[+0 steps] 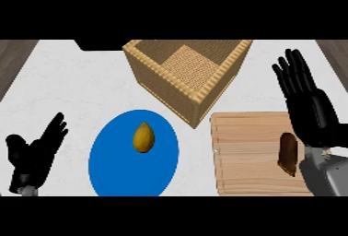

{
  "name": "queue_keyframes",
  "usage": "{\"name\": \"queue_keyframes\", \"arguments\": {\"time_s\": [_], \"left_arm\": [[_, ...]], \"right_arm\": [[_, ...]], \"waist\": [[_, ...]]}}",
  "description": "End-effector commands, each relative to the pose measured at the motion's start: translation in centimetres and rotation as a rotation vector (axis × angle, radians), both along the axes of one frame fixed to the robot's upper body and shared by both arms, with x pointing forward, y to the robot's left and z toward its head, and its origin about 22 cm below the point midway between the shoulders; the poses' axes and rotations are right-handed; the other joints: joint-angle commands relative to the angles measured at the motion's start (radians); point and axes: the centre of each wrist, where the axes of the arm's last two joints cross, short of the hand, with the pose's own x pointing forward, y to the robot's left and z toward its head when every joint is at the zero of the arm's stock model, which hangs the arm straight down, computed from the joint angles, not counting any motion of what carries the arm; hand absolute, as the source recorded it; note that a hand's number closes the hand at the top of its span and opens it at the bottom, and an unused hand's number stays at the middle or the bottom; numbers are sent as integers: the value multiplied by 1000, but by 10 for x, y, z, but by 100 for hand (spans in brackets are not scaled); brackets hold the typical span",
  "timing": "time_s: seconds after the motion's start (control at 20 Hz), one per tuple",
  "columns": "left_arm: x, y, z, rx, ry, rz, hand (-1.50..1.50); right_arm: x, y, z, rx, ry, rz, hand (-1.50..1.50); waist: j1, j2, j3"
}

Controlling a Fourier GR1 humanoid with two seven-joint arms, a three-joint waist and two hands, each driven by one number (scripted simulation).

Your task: Pick the sweet potato from the cutting board and place it in the basket

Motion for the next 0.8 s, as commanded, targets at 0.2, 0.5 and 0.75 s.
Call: {"name": "queue_keyframes", "arguments": {"time_s": [0.2, 0.5, 0.75], "left_arm": [[40, -26, 65, 114, -381, -251, 0], [52, -45, 64, 72, -427, -407, 0], [59, -61, 64, 67, -431, -430, 0]], "right_arm": [[-8, -82, -14, -529, 244, -224, 150], [-39, 6, -99, -796, 160, -3, -150], [-31, 26, -111, -1014, 166, -272, -150]], "waist": [[-32, 8, -18], [15, 16, -15], [5, 9, -17]]}}
